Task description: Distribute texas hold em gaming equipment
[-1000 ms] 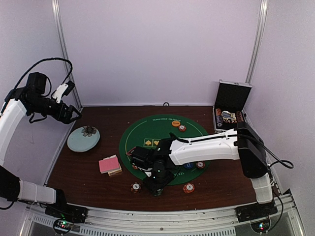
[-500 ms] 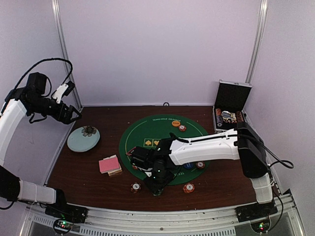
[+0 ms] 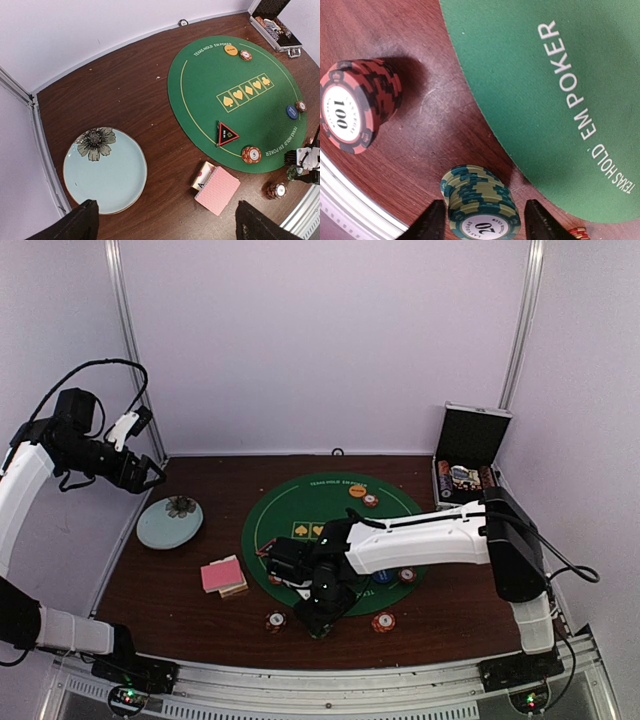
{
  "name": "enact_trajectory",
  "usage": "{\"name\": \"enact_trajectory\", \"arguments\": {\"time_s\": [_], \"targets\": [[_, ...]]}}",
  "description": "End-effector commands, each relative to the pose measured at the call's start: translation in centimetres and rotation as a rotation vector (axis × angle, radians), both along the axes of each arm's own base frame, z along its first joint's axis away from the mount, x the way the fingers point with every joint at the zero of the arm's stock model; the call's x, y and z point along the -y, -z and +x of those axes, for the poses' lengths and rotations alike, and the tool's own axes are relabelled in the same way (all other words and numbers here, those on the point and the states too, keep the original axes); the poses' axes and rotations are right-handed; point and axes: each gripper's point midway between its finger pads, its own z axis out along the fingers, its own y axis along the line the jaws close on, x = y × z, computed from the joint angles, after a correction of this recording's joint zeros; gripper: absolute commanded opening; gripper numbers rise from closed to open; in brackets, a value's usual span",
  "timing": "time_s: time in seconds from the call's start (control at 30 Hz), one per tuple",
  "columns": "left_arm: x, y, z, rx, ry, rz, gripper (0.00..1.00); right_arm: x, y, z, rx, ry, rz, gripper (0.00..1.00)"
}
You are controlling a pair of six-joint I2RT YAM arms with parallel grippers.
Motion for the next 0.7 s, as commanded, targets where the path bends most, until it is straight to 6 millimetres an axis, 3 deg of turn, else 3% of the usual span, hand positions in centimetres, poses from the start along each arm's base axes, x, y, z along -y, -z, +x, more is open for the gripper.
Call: {"name": "enact_trajectory", "arguments": {"time_s": [0.0,0.67], "targets": [[0.1,-0.5,-0.3,0.032,0.018,-0.004,0.98,-0.4,-2.2,0.4,0.022,-0.004,0.039,0.6],[0.3,-0.6,-0.5,0.033,0.025,-0.008,0.98,-0.3,-3.3,0.5,0.036,-0.001,0.055,0.5]]}}
